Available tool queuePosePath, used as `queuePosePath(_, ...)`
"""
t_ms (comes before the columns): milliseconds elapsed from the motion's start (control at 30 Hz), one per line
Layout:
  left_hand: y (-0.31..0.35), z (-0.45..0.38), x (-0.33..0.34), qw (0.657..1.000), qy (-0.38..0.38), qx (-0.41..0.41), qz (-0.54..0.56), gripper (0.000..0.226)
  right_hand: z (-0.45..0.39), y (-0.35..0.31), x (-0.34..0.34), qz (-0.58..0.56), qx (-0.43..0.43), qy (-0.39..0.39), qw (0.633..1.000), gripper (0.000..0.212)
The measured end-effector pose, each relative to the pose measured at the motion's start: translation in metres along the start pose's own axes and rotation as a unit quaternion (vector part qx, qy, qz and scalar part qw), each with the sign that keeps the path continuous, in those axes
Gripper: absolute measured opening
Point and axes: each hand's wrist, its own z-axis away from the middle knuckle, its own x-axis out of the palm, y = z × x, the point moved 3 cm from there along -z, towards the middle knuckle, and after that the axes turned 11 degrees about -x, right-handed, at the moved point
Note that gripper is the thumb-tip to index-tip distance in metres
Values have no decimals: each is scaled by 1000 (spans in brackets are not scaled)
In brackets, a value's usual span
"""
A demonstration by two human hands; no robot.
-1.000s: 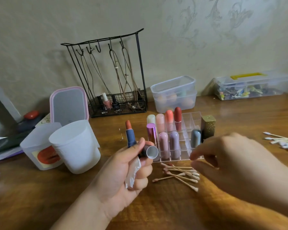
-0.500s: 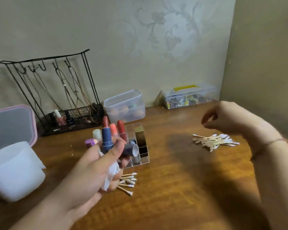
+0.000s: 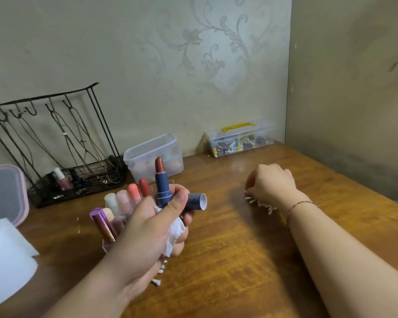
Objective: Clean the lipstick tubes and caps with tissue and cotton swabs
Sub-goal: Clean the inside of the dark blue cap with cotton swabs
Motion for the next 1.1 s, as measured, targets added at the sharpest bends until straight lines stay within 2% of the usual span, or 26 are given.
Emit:
queuePosePath(100, -1, 3, -15, 1000, 2, -13, 25, 24, 1, -15, -1, -50, -62, 19, 997, 8)
queuePosePath(167, 0, 8, -29, 998, -16, -23, 64, 25, 3, -31, -10, -137, -120, 82, 980, 9)
queuePosePath(300, -3, 16, -64, 973, -118, -23, 196, 23, 31, -90, -43, -294, -246, 187, 905, 11)
queuePosePath(400, -10, 20, -86, 941, -201, -27, 271, 24, 63, -138, -57, -335, -345, 198, 854, 7)
queuePosePath(500, -20, 21, -100, 944, -148, -12, 294, 20, 94, -172, -61, -346, -413, 181, 823, 9)
queuePosePath(567, -24, 23, -101, 939, -150, 2, 309, 22, 107, -186, -57, -348, -441, 183, 807, 9)
queuePosePath(700, -28, 25, -102, 932, -152, -8, 328, 22, 115, -193, -47, -351, -431, 227, 800, 5)
queuePosePath(833, -26, 26, -100, 925, -167, -22, 340, 21, 123, -196, -47, -399, -417, 261, 774, 7)
queuePosePath(900, -29, 26, -100, 929, -161, -33, 332, 22, 125, -198, -48, -383, -399, 271, 788, 10)
queuePosePath(1000, -35, 26, -97, 909, -199, -63, 359, 22, 126, -201, -50, -365, -372, 253, 815, 12)
queuePosePath(1100, -40, 26, -99, 918, -180, -86, 344, 31, 127, -199, -51, -428, -365, 217, 798, 18)
